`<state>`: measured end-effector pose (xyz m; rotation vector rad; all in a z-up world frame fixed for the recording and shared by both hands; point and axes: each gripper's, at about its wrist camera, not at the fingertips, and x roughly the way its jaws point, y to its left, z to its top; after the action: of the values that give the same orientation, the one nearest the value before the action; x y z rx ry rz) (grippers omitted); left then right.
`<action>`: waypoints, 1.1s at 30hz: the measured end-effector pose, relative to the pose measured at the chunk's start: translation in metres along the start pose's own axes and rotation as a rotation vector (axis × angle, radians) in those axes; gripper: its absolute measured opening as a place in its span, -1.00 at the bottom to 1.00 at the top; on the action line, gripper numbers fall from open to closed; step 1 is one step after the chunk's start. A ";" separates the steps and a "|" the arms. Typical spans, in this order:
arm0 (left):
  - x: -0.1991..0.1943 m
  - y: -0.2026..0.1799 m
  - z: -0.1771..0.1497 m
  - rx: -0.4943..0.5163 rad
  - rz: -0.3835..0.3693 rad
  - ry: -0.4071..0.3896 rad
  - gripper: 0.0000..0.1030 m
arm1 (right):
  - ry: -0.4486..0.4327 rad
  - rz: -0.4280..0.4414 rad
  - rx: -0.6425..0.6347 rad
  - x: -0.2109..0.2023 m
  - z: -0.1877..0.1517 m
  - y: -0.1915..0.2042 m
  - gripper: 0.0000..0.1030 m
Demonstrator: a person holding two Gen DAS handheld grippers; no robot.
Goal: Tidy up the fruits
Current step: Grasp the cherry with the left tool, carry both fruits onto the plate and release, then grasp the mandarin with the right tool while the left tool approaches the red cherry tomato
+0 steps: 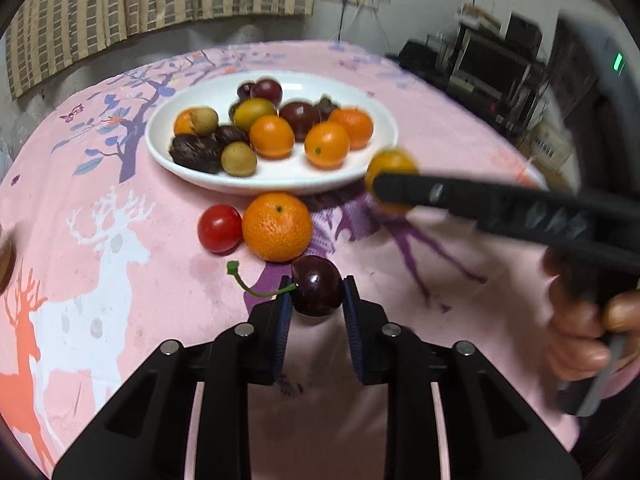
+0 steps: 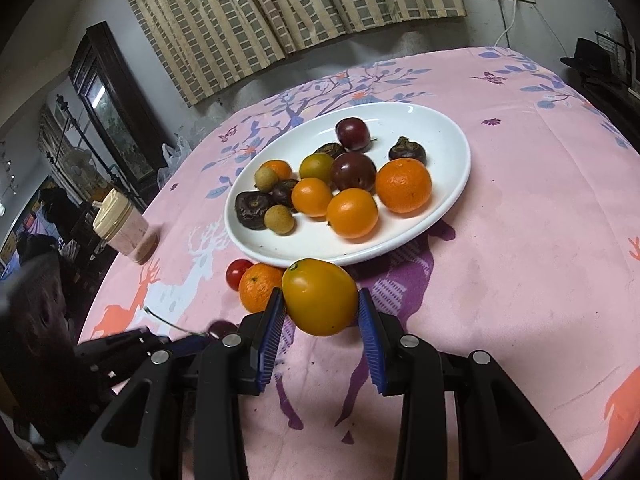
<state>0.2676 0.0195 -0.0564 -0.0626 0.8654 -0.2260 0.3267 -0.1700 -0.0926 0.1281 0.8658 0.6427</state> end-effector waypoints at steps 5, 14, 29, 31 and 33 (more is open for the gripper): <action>-0.018 0.012 0.024 -0.034 -0.011 -0.093 -0.52 | -0.112 0.007 -0.020 -0.011 0.010 0.006 -0.27; 0.028 0.047 0.110 -0.098 0.048 -0.127 -0.52 | -0.199 -0.151 -0.007 0.031 0.074 -0.011 -0.27; 0.007 0.070 0.117 -0.163 0.197 -0.196 0.86 | -0.248 -0.140 -0.064 0.010 0.067 0.012 0.06; -0.007 0.075 0.103 -0.189 0.236 -0.219 0.90 | -0.225 -0.123 -0.072 0.007 0.058 0.023 0.08; -0.014 0.081 0.091 -0.206 0.274 -0.225 0.90 | -0.177 -0.100 -0.080 0.011 0.046 0.033 0.08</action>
<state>0.3416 0.0979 0.0016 -0.1572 0.6611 0.1264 0.3505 -0.1301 -0.0577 0.0681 0.6706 0.5619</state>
